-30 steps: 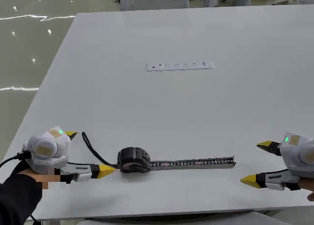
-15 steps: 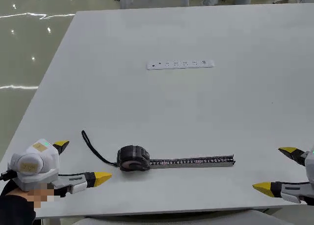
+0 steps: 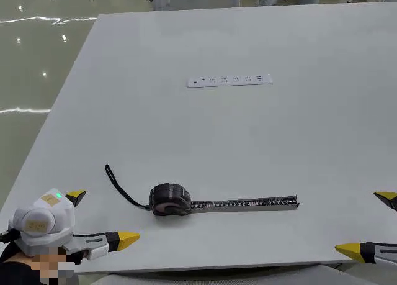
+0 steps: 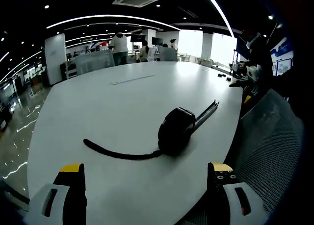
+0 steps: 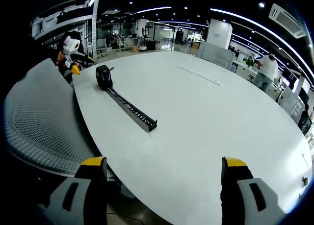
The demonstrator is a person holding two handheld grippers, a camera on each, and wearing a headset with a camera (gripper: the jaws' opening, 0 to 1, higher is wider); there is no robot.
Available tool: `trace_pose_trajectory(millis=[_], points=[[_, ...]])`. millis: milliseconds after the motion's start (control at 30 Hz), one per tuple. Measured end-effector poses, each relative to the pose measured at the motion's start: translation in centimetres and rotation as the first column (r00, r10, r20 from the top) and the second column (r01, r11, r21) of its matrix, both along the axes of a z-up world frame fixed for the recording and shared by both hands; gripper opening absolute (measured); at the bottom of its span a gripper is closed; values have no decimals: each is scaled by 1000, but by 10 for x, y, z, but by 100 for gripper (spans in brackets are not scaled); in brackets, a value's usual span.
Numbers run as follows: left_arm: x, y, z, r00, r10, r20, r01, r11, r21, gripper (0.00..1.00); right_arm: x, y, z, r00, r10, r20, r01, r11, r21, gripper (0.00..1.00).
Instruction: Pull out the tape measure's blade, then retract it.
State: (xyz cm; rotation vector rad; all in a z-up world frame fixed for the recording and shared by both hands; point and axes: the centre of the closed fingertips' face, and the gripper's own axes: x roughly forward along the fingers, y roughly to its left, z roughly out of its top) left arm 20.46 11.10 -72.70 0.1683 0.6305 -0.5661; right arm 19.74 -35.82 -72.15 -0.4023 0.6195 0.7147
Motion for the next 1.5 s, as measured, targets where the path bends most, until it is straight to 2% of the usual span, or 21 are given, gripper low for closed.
trace_pose_trajectory(millis=[67, 167, 333, 433, 567, 733, 800, 900, 1033, 1167, 1233, 1333, 1400, 1500], points=[[-1, 1, 1, 1000, 3, 3, -3, 1000, -3, 100, 1, -2, 1, 1000, -8, -2, 8, 1000, 7, 100], [-1, 1, 2, 1000, 7, 10, -7, 1000, -7, 100, 3, -3, 3, 1000, -3, 21, 3, 1000, -8, 100], [2, 1, 6, 999, 14, 36, -14, 1000, -1, 100, 2, -6, 3, 1000, -5, 4, 5, 1000, -2, 100], [3, -4, 8, 1000, 17, 20, -16, 1000, -11, 100, 1, -6, 2, 1000, 3, -9, -3, 1000, -2, 100], [7, -15, 16, 999, 19, 26, -19, 999, -30, 100, 0, -3, 5, 1000, 15, -12, -15, 1000, 3, 100], [14, -19, 21, 998, 47, 32, -46, 999, -26, 100, 0, 1, 6, 999, 29, -15, -28, 999, 14, 100], [17, -24, 27, 998, 57, 36, -55, 997, -47, 100, 0, 1, 7, 999, 35, -15, -35, 999, 9, 100], [19, -31, 29, 998, 53, 28, -51, 998, -48, 100, 0, 3, 10, 999, 41, -20, -41, 999, 17, 100], [19, -48, 36, 999, 34, -5, -34, 996, -86, 100, 1, 8, 12, 998, 57, -16, -57, 998, 28, 100], [25, -59, 48, 999, 54, 3, -53, 993, -102, 100, 3, 14, 15, 997, 79, -9, -79, 997, 17, 100], [29, -63, 51, 997, 75, -8, -76, 991, -107, 100, 4, 16, 17, 997, 83, -5, -83, 996, 19, 100], [32, -75, 58, 998, 65, -1, -65, 988, -137, 100, 6, 19, 19, 996, 93, -1, -93, 996, 18, 100], [35, -80, 59, 997, 72, -3, -72, 987, -142, 100, 6, 22, 20, 995, 101, -6, -101, 995, 5, 100], [40, -86, 60, 996, 88, 16, -85, 988, -130, 100, 8, 27, 24, 994, 113, 1, -113, 994, 5, 100]])
